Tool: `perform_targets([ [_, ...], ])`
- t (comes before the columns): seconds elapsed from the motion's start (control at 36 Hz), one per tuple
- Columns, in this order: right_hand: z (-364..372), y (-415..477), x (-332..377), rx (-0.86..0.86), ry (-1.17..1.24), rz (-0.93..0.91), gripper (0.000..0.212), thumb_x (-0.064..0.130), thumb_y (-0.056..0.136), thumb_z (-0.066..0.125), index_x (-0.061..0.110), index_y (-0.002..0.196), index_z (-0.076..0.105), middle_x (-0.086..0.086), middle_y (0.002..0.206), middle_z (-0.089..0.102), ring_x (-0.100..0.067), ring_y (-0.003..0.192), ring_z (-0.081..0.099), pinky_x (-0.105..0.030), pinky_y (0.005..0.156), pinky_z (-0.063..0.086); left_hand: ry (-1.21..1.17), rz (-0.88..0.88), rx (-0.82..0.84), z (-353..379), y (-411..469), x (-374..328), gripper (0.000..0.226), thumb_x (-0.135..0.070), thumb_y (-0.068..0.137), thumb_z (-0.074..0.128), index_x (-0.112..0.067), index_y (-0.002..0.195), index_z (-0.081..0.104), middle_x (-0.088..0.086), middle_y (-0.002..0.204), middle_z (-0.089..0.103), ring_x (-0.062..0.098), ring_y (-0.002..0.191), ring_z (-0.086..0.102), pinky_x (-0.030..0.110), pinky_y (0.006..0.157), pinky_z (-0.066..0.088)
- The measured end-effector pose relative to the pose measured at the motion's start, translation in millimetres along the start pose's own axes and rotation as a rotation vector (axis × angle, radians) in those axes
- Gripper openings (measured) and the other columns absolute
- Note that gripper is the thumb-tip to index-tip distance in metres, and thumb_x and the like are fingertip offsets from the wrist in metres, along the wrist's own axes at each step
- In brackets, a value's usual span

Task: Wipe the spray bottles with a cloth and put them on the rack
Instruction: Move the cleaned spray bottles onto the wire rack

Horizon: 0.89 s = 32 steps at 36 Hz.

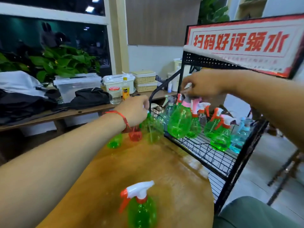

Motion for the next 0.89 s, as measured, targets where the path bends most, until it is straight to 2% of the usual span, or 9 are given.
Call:
perform_targets([
  [0.06,-10.7,-6.5,-18.8,0.001,-0.048,0.040,0.019,0.021,0.100,0.062,0.035,0.112,0.062,0.006,0.067,0.071,-0.016,0.062,0.070,-0.029,0.065,0.052,-0.031,0.072,-0.038,-3.0,9.5,-26.5,0.013,-0.019,0.104,0.058,-0.029,0.096,0.058,-0.005,0.090,0.060,0.011,0.071,0.053,0.028,0.057,0.034],
  [0.11,-17.4,-13.3,-34.9,0.013,-0.151,0.079,0.011,0.025,0.100,0.062,0.022,0.099,0.073,-0.002,0.083,0.075,-0.022,0.076,0.070,-0.035,0.074,0.055,-0.039,0.137,-0.075,-1.7,18.0,-52.3,0.010,-0.021,0.106,0.057,-0.030,0.100,0.058,-0.008,0.086,0.057,0.008,0.069,0.048,0.026,0.055,0.030],
  [0.17,-19.3,-19.0,-50.5,0.038,-0.165,0.156,0.022,0.024,0.100,0.061,0.016,0.088,0.077,-0.009,0.087,0.074,-0.025,0.079,0.067,-0.039,0.083,0.057,-0.058,0.183,-0.081,3.7,27.6,-75.4,0.009,-0.019,0.106,0.055,-0.026,0.106,0.060,-0.003,0.091,0.059,0.013,0.069,0.049,0.027,0.055,0.031],
  [0.25,-15.8,-27.4,-68.3,0.088,-0.136,0.267,0.025,0.022,0.099,0.060,0.012,0.086,0.079,-0.009,0.078,0.075,-0.019,0.062,0.064,-0.034,0.071,0.057,-0.068,0.253,-0.047,21.0,45.8,-105.0,0.018,-0.011,0.103,0.052,-0.024,0.111,0.061,0.007,0.103,0.063,0.026,0.079,0.057,0.033,0.060,0.034],
  [0.36,5.1,-24.2,-95.2,0.224,-0.036,0.401,0.029,0.018,0.090,0.057,0.008,0.083,0.083,-0.009,0.069,0.078,-0.023,0.062,0.076,-0.034,0.063,0.063,-0.067,0.309,-0.019,57.1,67.9,-133.3,0.020,-0.006,0.101,0.056,-0.024,0.110,0.059,0.001,0.077,0.053,0.030,0.074,0.058,0.030,0.051,0.036],
  [0.53,64.8,-0.7,-127.8,0.515,0.055,0.558,0.035,0.024,0.105,0.052,0.002,0.095,0.077,-0.008,0.075,0.075,-0.022,0.057,0.064,-0.026,0.058,0.052,-0.020,0.349,0.109,122.3,95.2,-156.5,0.025,-0.006,0.104,0.053,-0.022,0.121,0.060,0.002,0.098,0.051,0.031,0.101,0.053,0.043,0.096,0.046],
  [0.67,88.6,3.9,-134.4,0.669,-0.052,0.538,0.036,0.035,0.107,0.054,0.010,0.109,0.081,-0.006,0.105,0.081,-0.019,0.071,0.075,-0.035,0.084,0.063,0.037,0.361,0.211,160.2,109.5,-163.8,0.043,0.005,0.096,0.050,-0.028,0.123,0.058,0.001,0.099,0.056,0.031,0.102,0.061,0.046,0.099,0.048],
  [0.75,96.7,3.5,-135.8,0.759,-0.082,0.559,0.036,0.038,0.107,0.055,0.014,0.112,0.082,-0.007,0.107,0.079,-0.023,0.087,0.075,-0.046,0.101,0.058,0.021,0.364,0.265,174.2,115.5,-164.4,0.039,0.006,0.100,0.049,-0.022,0.125,0.058,0.010,0.111,0.062,0.032,0.101,0.060,0.040,0.084,0.049],
  [0.89,100.9,-0.5,-138.9,0.769,-0.093,0.550,0.054,0.053,0.107,0.052,0.009,0.134,0.066,-0.010,0.122,0.076,-0.021,0.074,0.068,-0.042,0.094,0.055,0.007,0.371,0.243,187.2,119.3,-158.8,0.028,-0.005,0.106,0.049,-0.026,0.122,0.056,0.005,0.111,0.057,0.030,0.097,0.061,0.035,0.075,0.041],
])
Point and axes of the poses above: each hand's wrist, its own y-axis towards the middle knuckle, its own z-axis out of the palm, x = y × z, the point moved 1 cm from there along y, towards the middle knuckle
